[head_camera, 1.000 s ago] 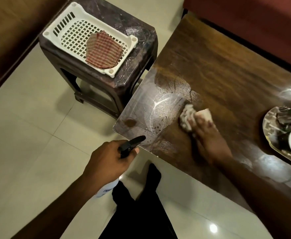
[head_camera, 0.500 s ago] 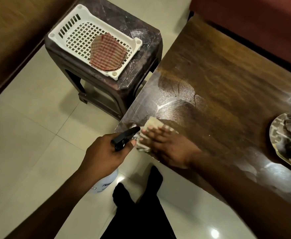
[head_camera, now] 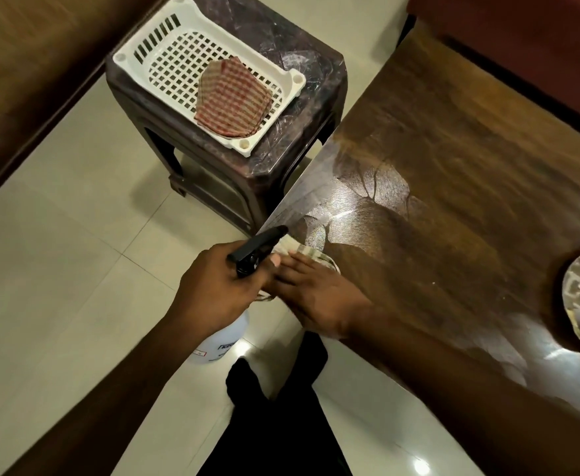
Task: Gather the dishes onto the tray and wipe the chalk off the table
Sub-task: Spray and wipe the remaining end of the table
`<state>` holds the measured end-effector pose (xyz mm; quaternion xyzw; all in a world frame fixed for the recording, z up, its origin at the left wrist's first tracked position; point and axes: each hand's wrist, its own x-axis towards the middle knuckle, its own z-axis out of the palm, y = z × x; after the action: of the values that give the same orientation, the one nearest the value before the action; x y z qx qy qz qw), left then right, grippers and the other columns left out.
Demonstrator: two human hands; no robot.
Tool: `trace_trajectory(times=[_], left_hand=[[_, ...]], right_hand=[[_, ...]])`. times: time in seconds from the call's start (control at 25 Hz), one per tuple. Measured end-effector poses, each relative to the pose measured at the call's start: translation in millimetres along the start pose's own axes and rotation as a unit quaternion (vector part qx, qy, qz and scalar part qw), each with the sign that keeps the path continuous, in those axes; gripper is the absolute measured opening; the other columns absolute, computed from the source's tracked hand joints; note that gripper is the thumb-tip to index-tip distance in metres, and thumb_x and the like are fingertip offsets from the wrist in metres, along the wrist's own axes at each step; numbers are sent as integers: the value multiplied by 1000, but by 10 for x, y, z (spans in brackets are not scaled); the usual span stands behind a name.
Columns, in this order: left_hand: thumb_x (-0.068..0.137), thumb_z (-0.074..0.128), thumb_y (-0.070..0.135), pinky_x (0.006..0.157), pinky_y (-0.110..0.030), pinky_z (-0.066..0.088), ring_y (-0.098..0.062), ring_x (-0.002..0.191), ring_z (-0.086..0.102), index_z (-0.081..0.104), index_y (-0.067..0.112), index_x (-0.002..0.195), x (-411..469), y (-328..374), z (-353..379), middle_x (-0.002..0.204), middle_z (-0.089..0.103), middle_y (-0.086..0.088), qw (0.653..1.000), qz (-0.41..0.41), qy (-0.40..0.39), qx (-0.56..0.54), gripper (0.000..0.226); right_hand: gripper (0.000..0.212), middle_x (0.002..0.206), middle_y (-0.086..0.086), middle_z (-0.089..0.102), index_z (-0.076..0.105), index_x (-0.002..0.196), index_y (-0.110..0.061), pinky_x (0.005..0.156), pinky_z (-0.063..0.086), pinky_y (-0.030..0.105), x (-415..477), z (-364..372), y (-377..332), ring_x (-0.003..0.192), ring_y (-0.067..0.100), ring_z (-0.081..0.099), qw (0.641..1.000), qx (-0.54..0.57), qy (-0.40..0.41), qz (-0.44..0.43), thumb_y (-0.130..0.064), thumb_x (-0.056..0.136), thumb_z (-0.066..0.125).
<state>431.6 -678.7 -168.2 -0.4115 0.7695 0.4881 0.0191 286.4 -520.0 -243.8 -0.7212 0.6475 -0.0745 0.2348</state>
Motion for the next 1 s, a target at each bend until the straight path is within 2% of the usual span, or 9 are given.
trace_trajectory(times=[0.04,0.12,0.24,0.36,0.44,0.56,0.72,0.84,1.0], left_hand=[[96,76,53,77,-43,65,-16,69,75,71,45,89,23,-10,-22,64,73,19,1000,1,4,3,12],[95,75,54,73,-35,60,-11,67,74,73,43,90,34,-38,-61,61,70,27,1000,-1,9,1,12],[91,72,60,72,-25,52,-4,63,73,72,44,90,-17,-87,-115,60,68,31,1000,-4,12,-23,16],[81,67,66,71,-24,52,-4,58,73,75,31,97,-74,-133,-166,56,69,24,999,-22,20,-43,40],[83,68,66,73,-29,56,-11,55,73,78,24,99,-73,-140,-189,53,69,12,998,-35,34,-42,46],[91,74,58,71,-33,58,-13,55,73,79,24,100,-38,-119,-194,59,73,5,997,-48,44,-35,36],[93,77,52,60,-17,53,-8,57,74,80,23,101,-2,-70,-202,61,75,11,996,-48,53,-56,30],[94,76,52,68,-33,58,-23,55,72,78,14,100,-49,-101,-180,61,72,-6,998,-27,47,-41,38],[94,77,49,73,-36,59,-24,56,71,78,13,98,-216,-158,-133,63,71,-11,997,-34,64,-42,37]], right_hand=[[63,176,9,28,29,168,-27,135,11,50,36,-109,225,165,30,18,1000,-7,4,6,-33,106,36],[63,177,9,23,30,168,-27,133,14,55,147,-377,687,164,33,20,987,12,55,153,-36,106,34],[60,177,13,21,31,168,-23,130,23,57,321,-761,1338,162,39,23,921,28,147,361,-29,109,37],[60,178,12,18,28,169,-23,133,17,53,554,-843,1253,164,36,16,884,75,199,416,-24,110,38],[58,178,11,20,29,168,-22,134,15,56,581,-612,743,165,34,13,904,85,187,374,-29,111,36],[56,174,11,30,39,165,-19,133,17,55,432,-74,-120,165,33,16,979,60,89,172,-31,110,41],[63,176,8,29,39,165,-22,134,16,49,322,-31,67,165,30,19,999,23,0,-49,-16,104,55],[60,178,5,21,30,169,-29,133,17,55,348,-362,718,166,30,15,993,11,45,112,-35,111,45],[60,179,7,17,26,170,-29,132,22,56,368,-626,1191,164,34,18,910,59,166,376,-25,112,41]])
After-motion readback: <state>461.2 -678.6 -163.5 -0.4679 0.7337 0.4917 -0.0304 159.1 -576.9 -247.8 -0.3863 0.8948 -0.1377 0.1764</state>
